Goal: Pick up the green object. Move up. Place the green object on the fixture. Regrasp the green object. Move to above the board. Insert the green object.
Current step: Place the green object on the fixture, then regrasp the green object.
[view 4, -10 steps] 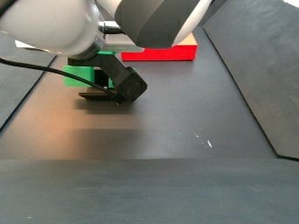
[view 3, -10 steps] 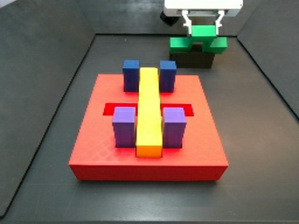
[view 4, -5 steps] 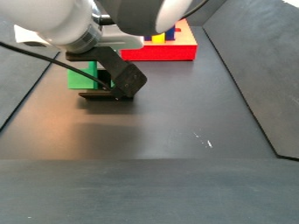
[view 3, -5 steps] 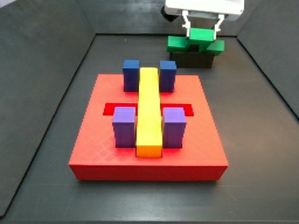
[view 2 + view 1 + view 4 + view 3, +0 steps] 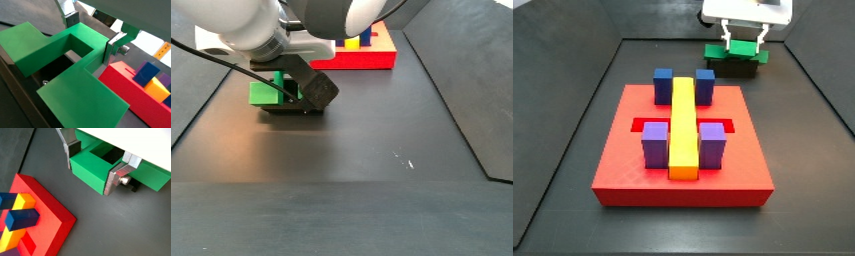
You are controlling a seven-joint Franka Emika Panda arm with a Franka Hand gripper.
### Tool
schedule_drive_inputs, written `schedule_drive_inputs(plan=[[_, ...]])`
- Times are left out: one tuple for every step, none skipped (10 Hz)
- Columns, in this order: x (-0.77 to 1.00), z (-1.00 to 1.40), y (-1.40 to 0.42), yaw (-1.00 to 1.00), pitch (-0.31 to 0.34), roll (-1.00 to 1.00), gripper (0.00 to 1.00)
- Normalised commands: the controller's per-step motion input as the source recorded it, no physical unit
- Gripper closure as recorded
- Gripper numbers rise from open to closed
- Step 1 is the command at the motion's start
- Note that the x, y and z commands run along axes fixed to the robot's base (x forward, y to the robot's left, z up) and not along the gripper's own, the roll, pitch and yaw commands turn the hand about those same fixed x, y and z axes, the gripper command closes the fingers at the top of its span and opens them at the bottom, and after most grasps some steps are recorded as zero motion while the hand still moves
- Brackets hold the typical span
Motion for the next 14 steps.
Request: schedule_drive_inputs(plan=[[0.0,0.0,0.0,0.0,0.0,0.02,1.0],[0.0,0.0,0.0,0.0,0.0,0.0,1.0],[0.0,0.0,0.0,0.0,0.0,0.0,0.0],[0.0,0.0,0.0,0.0,0.0,-0.01,0.0],[0.0,0.04,0.0,0.0,-0.034,-0.09,0.0],[0.02,0.52,0.19,0.0,-0.009,-0.34,0.0],[0.0,0.76,0.22,0.0,-0.049,-0.4,0.0],[0.0,0.94,0.23,-0.02,-0.117,-0.47,0.0],[0.0,0.97,0.19,-0.01,-0.106,-0.41,0.0],[0.0,0.96,0.09,-0.01,-0.023,-0.19,0.0],[-0.04,0.48,-0.04,-0.07,0.08,0.53,0.0],[-0.05,0.25,-0.24,-0.07,0.206,0.94,0.0],[-0.03,0.12,-0.35,0.0,0.297,1.0,0.0],[-0.01,0.07,-0.39,0.0,0.371,1.0,0.0]])
